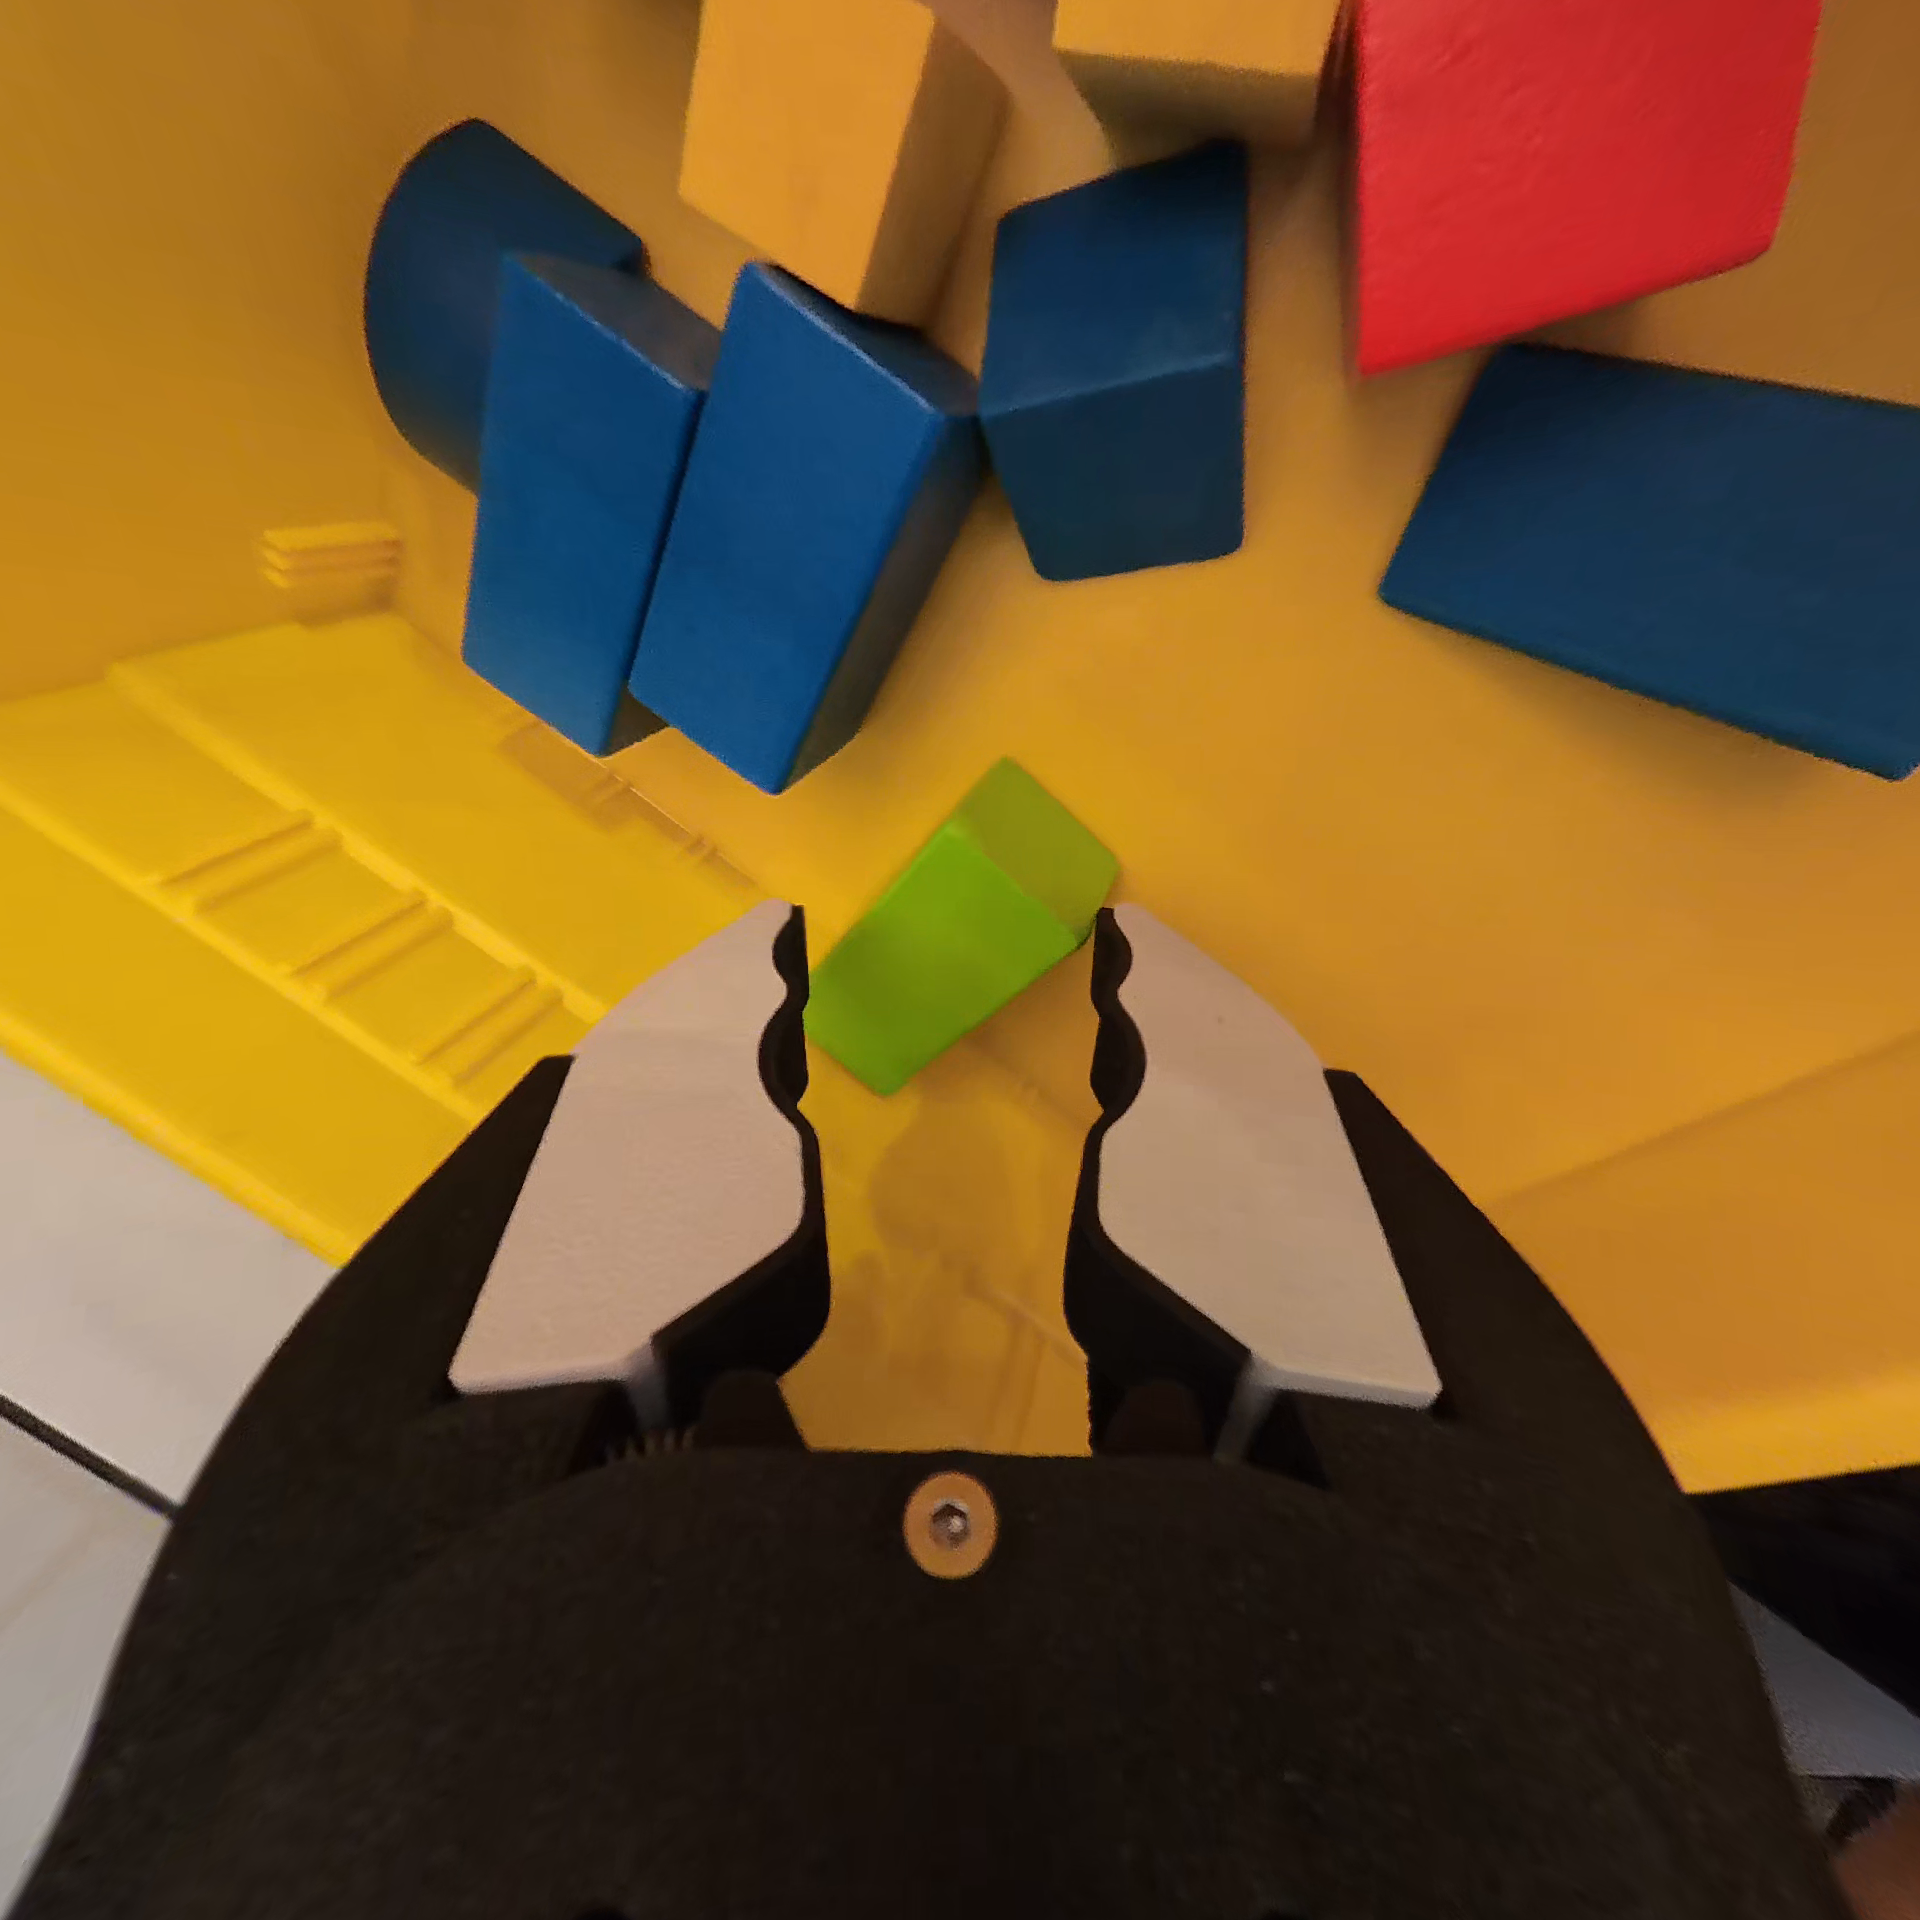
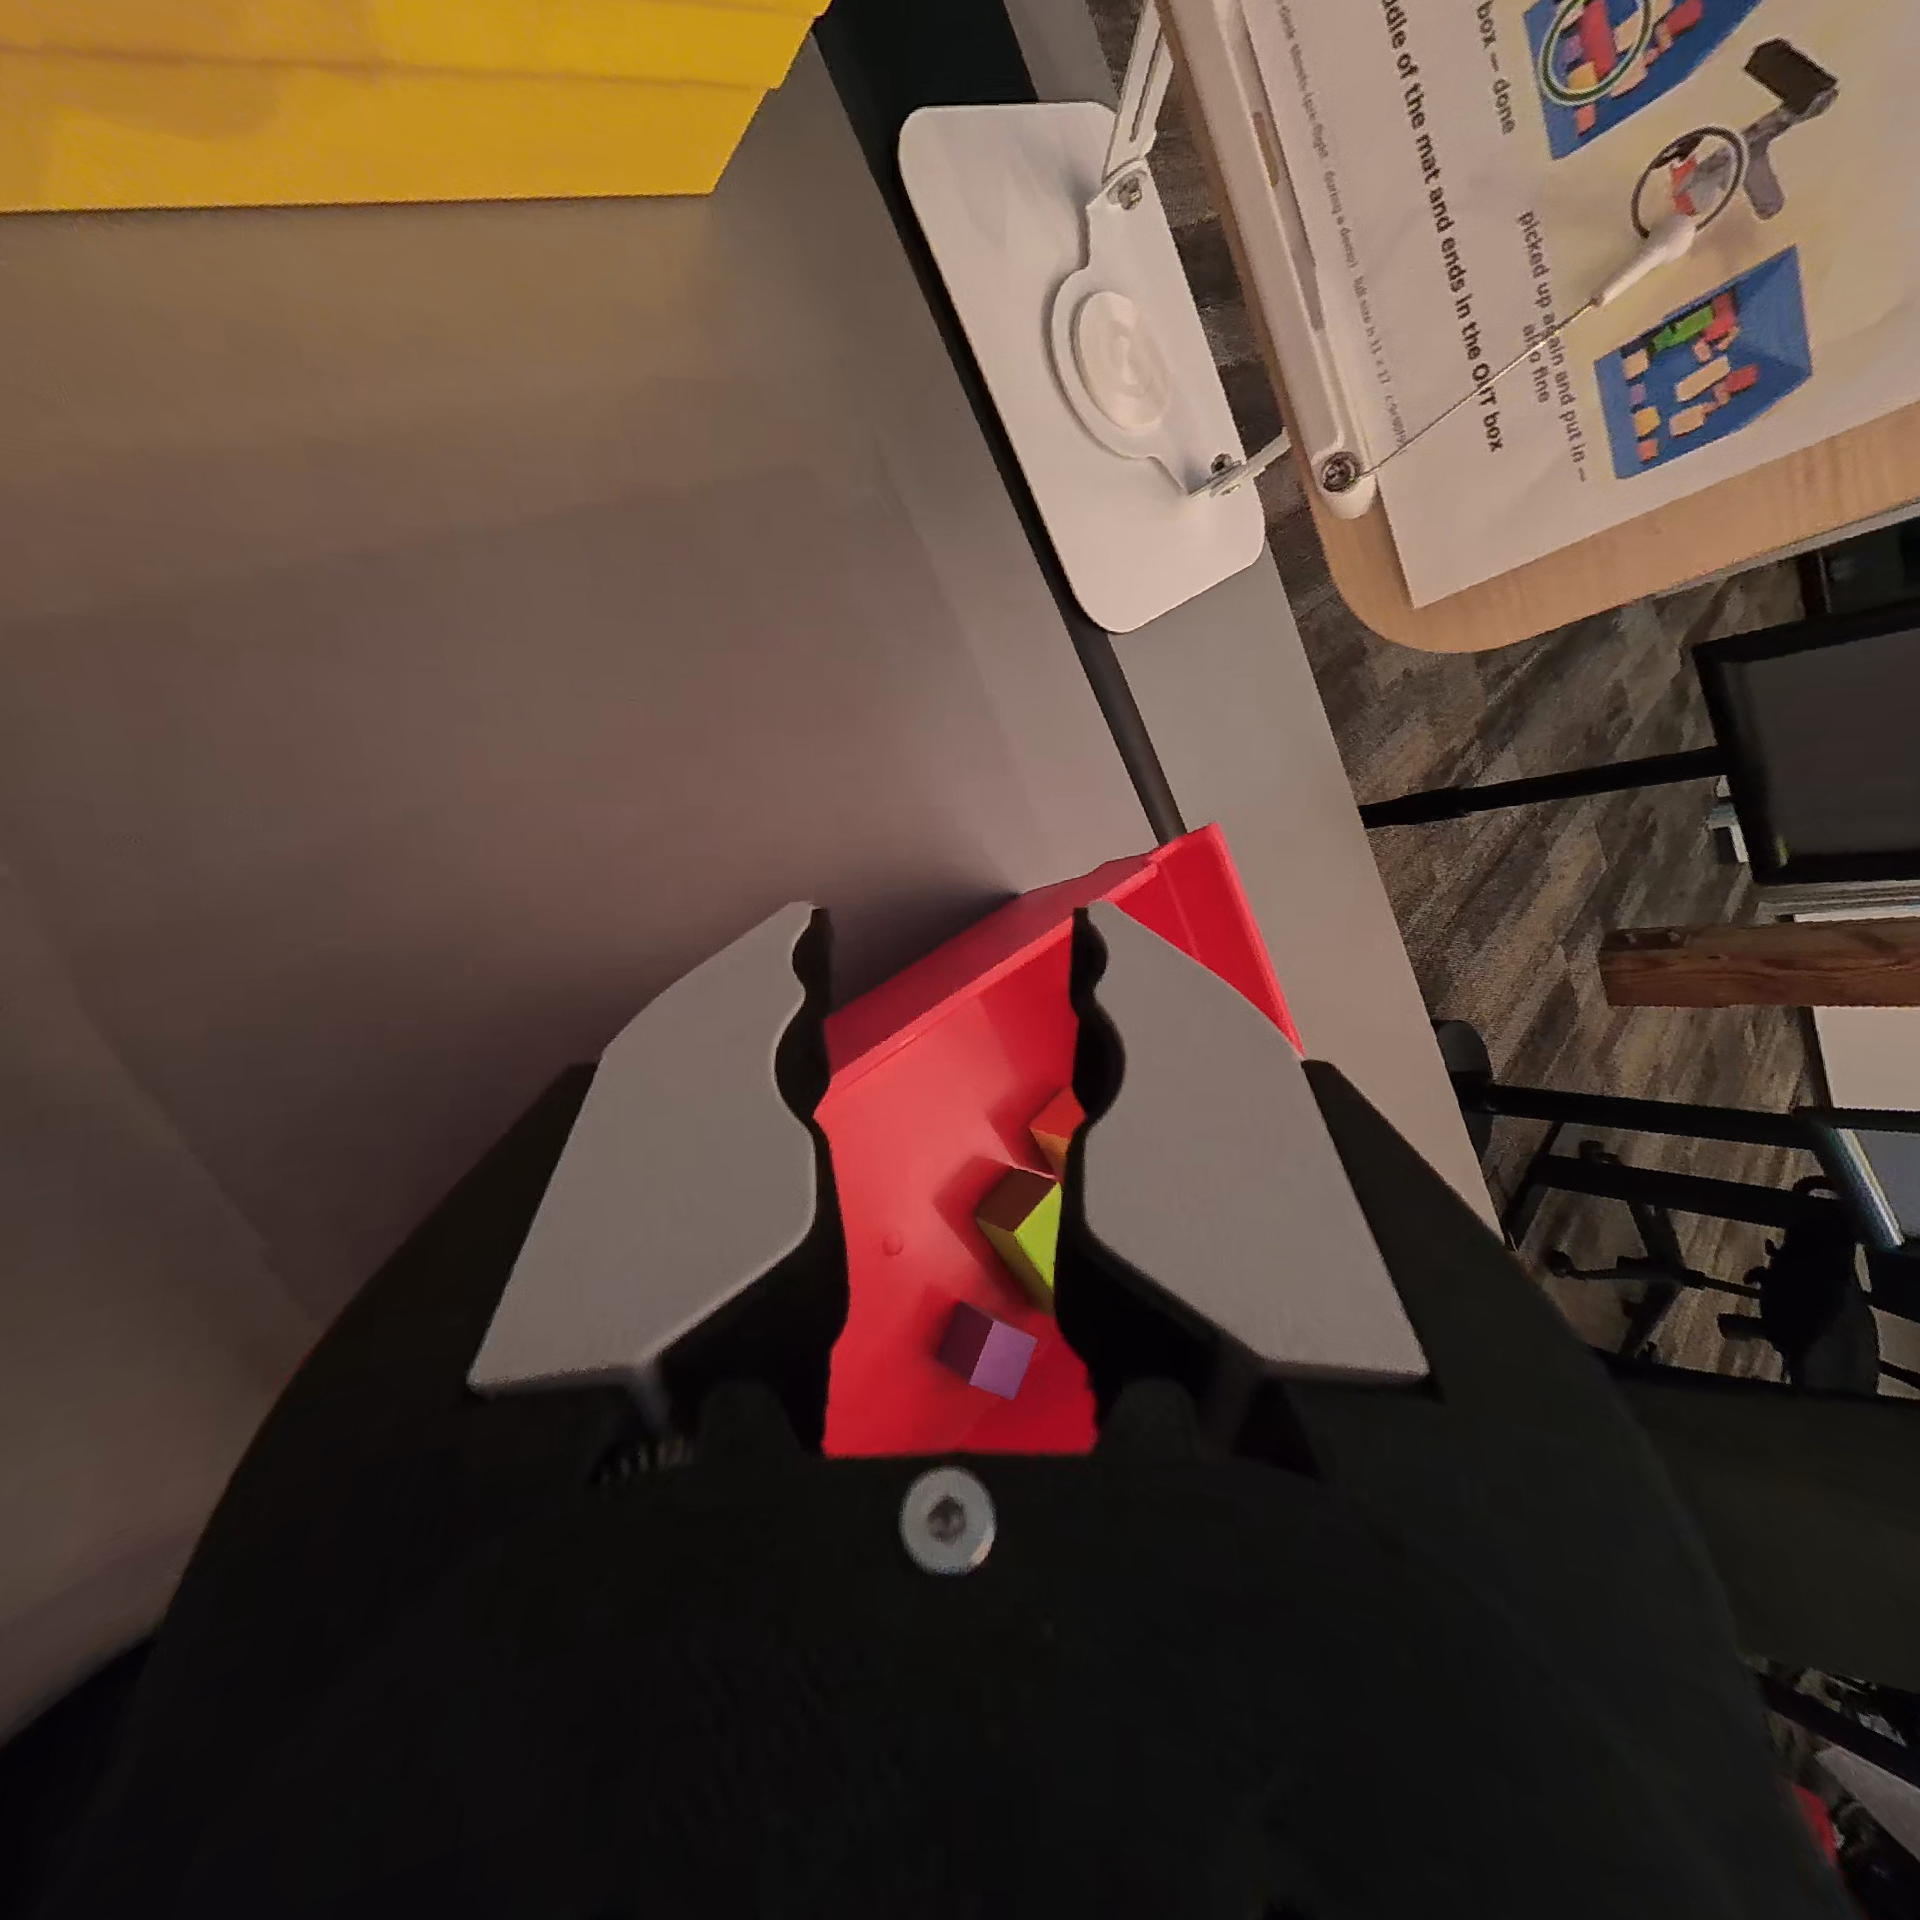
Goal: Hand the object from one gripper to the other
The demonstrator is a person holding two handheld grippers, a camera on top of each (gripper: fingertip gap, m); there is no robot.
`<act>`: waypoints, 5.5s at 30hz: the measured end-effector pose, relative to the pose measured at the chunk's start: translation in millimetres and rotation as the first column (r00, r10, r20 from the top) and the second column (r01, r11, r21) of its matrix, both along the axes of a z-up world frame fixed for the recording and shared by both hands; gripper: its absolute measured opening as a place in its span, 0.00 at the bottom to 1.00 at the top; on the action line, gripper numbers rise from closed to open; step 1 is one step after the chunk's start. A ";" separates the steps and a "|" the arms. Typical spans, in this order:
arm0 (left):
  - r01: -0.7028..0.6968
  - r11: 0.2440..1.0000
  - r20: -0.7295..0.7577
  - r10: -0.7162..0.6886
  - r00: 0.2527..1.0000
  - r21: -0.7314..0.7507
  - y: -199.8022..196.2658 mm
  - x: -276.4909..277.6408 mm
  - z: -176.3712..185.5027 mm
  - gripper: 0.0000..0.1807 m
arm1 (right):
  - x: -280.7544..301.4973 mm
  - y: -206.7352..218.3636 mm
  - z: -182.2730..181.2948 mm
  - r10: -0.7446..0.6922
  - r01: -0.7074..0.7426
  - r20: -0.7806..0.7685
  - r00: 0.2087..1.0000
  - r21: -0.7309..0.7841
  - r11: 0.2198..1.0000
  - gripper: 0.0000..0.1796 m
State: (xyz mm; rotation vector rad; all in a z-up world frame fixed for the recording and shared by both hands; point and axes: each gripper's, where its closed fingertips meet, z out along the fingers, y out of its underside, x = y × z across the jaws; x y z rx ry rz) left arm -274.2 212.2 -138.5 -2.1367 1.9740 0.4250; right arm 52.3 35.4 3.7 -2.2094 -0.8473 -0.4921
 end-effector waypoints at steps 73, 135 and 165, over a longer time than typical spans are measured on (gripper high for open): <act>0.680 0.506 0.847 0.289 0.446 -0.531 -196.5 174.0 203.3 0.20 | -150.0 -13.9 69.8 0.603 -0.568 0.200 0.772 0.644 0.513 0.45; 0.602 0.603 0.825 0.183 0.534 -0.524 -194.0 164.4 186.9 0.25 | 132.7 -52.7 -154.3 -0.811 0.503 -0.168 0.561 -0.709 0.494 0.39; -0.020 0.961 0.283 0.101 0.954 -0.274 -27.3 62.5 3.0 0.27 | 110.0 -49.3 -76.8 -0.645 0.437 -0.312 0.698 -0.529 0.728 0.42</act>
